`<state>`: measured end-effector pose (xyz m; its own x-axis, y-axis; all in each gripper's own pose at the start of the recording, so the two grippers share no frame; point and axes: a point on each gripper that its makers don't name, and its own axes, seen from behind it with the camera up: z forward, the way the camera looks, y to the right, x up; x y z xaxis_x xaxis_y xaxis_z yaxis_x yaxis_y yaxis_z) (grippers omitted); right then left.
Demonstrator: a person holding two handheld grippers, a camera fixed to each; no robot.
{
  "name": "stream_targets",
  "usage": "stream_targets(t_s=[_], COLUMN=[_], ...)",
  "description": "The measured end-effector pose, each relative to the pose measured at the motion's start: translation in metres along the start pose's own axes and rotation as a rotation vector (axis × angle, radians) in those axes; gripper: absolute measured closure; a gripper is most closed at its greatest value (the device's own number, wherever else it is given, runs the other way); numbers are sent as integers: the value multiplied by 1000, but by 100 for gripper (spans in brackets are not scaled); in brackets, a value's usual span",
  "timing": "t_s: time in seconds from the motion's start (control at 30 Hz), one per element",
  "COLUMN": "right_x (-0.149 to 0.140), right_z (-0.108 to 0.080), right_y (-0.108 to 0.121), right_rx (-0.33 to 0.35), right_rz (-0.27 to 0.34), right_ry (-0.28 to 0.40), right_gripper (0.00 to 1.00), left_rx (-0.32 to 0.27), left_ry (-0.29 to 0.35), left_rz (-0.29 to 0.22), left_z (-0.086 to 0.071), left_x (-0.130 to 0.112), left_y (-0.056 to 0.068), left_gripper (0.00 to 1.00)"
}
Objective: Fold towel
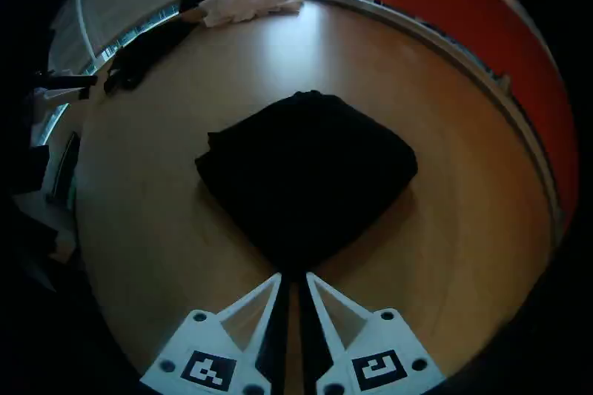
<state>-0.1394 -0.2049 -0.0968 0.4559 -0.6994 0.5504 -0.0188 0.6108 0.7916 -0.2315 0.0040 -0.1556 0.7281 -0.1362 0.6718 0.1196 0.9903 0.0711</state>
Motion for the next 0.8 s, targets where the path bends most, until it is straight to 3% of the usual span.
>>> stream_targets(t_s=[0.4, 0.8], right_x=[18, 82], right_z=[-13, -53], right_y=[4, 12], right_rx=[-7, -22], right_rz=[6, -33], right_ry=[44, 133], right_gripper=[96, 96], left_rx=[-12, -11], left_ry=[3, 11], left_rz=[8, 46], left_z=[3, 3], left_x=[0, 5], left_y=[-1, -7], left_gripper=[3, 3])
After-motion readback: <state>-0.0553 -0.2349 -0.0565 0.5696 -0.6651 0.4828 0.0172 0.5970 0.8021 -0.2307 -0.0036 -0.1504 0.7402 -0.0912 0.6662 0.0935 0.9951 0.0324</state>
